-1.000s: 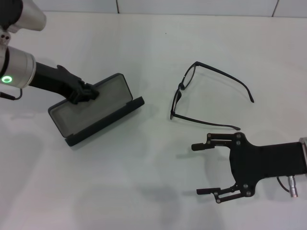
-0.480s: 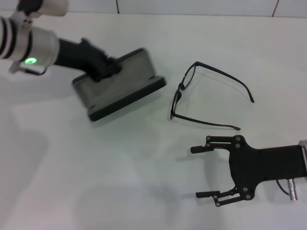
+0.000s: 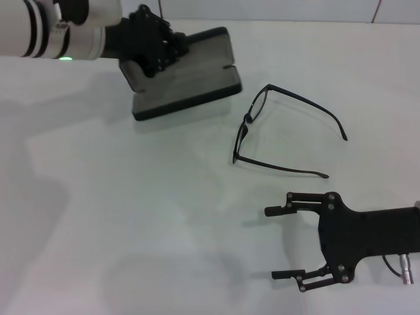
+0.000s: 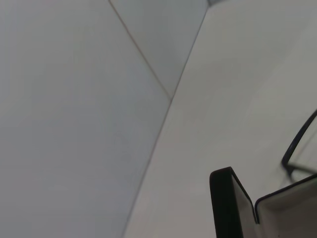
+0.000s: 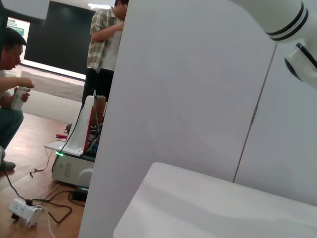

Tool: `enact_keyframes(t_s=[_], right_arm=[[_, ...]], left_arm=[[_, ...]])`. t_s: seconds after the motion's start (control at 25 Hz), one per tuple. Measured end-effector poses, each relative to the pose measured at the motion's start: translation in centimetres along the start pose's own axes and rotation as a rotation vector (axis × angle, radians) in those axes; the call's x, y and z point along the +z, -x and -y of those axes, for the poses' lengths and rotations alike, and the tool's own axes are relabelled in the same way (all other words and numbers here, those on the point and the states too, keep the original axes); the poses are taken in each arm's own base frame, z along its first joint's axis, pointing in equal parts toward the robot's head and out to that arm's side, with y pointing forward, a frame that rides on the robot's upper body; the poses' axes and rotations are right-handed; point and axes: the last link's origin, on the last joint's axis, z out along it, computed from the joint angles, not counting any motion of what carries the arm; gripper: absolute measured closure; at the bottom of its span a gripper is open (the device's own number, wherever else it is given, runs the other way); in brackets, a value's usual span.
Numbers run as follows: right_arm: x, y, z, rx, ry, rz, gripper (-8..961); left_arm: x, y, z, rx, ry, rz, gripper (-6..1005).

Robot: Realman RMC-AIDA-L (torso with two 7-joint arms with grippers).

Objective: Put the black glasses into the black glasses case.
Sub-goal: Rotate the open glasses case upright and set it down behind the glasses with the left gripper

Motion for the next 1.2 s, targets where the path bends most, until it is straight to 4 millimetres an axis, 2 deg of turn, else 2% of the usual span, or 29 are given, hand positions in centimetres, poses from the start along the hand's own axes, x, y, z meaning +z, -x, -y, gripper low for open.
enact_keyframes(t_s=[0.24, 0.72, 0.92, 1.2], right_arm=[[-0.2, 0.1, -0.3, 0.002, -0.004, 0.010, 165], [-0.2, 0.2, 0.0, -0.013, -0.002, 0.011, 166], [-0.2, 0.2, 0.0, -0.020, 0.001, 0.011, 166], [-0.2, 0.2, -0.1, -0.017, -0.002, 0.011, 166]], left_arm=[[-0.2, 0.4, 0.6, 0.154, -0.110, -0.036, 831], [0.9, 1.2, -2.2, 0.240, -0.146, -0.122, 832], [1.1, 2.0, -2.4, 0.262, -0.180, -0.090, 835], [1.2, 3.2, -3.7, 0.302, -0.176, -0.066, 839]])
